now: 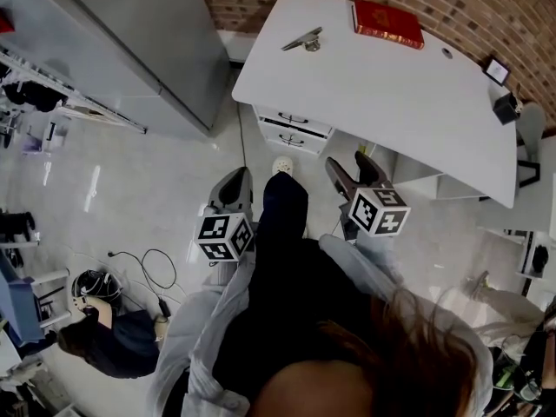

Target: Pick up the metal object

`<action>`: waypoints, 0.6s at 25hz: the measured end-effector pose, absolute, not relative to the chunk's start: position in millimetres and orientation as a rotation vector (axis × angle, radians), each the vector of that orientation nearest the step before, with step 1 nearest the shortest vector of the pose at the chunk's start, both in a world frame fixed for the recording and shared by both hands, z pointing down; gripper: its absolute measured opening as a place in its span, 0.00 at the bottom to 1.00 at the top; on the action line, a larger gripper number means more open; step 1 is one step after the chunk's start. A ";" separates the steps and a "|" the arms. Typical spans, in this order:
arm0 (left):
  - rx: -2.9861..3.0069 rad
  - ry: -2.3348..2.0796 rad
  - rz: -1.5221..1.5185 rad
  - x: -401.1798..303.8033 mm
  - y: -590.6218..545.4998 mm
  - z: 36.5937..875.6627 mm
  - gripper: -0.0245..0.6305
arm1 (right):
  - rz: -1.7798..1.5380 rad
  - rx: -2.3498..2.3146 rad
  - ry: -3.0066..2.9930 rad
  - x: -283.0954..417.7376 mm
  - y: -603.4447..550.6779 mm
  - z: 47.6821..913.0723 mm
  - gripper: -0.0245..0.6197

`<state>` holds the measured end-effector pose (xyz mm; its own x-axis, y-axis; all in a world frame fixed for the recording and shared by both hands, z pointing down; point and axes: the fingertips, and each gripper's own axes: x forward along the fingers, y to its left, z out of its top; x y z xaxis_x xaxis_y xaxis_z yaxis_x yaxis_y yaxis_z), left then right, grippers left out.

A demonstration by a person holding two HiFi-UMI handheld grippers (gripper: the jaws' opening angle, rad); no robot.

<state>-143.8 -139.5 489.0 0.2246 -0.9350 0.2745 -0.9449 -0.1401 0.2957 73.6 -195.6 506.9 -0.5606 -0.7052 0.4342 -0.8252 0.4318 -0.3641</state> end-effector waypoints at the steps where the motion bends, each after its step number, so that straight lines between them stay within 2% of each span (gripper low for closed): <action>1: 2.103 -1.732 0.033 -144.7 -145.3 489.9 0.06 | 0.815 1.341 -2.466 72.2 -200.8 507.7 0.57; 15: 2.137 -1.697 0.031 -158.0 -272.5 477.0 0.06 | 0.849 1.347 -2.463 49.6 -319.4 499.1 0.57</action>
<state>-158.0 -272.5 477.0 0.2589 -0.9285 0.2661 -0.9376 -0.1754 0.3002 49.6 -319.4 499.1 -0.5608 -0.7032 0.4371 -0.8232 0.4167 -0.3856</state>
